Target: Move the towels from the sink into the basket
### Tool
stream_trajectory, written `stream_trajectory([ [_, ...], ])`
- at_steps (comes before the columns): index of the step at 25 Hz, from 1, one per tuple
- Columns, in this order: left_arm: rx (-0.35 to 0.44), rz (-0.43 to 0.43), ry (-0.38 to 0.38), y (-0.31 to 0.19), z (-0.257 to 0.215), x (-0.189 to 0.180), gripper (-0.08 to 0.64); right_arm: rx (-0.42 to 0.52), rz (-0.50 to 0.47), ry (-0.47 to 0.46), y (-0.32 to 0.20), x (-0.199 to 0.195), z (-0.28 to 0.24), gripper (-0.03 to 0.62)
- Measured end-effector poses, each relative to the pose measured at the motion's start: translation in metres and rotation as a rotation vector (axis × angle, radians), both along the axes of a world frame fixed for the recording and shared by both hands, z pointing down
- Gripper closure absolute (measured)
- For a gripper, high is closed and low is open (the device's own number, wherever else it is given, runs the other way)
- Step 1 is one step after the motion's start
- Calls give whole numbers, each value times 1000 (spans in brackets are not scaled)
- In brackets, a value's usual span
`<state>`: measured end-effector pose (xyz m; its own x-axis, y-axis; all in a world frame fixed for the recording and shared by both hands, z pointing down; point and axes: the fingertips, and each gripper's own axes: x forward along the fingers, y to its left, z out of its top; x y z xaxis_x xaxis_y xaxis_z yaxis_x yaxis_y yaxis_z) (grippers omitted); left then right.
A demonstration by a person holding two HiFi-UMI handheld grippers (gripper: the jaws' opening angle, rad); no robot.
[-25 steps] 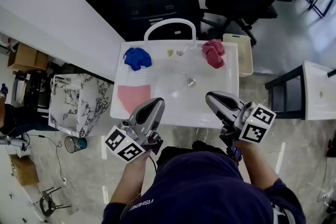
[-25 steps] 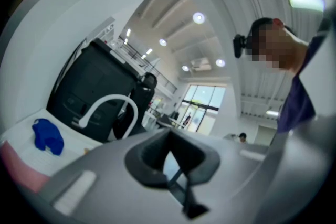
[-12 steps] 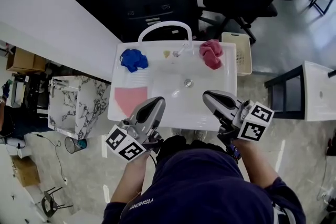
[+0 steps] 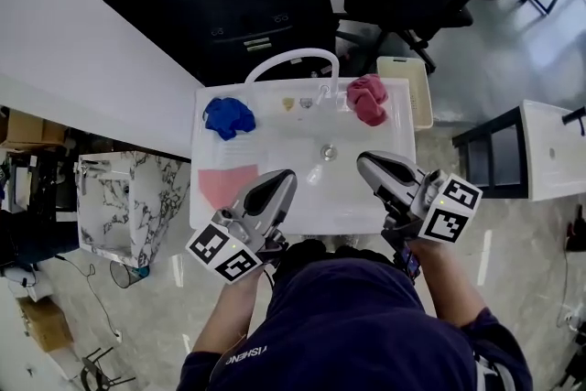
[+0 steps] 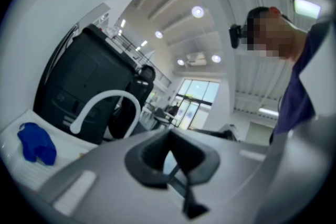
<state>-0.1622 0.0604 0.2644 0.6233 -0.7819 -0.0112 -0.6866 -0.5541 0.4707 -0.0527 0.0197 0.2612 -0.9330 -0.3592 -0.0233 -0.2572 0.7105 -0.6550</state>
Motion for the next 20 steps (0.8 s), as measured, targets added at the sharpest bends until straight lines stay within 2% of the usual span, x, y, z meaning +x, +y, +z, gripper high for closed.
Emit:
stream_trajectory([
  [3, -5, 32, 2, -7, 4, -15, 557, 20, 29, 13, -8, -17, -5, 584],
  [11, 29, 149, -50, -21, 9, -40, 557, 63, 122, 83, -19, -53, -1, 584],
  [15, 33, 195, -64, -27, 11, -47, 557, 64, 178, 137, -30, -54, 11, 583],
  [20, 20, 204, -90, -30, 19, -44, 557, 85, 216, 199, -51, -40, 34, 583],
])
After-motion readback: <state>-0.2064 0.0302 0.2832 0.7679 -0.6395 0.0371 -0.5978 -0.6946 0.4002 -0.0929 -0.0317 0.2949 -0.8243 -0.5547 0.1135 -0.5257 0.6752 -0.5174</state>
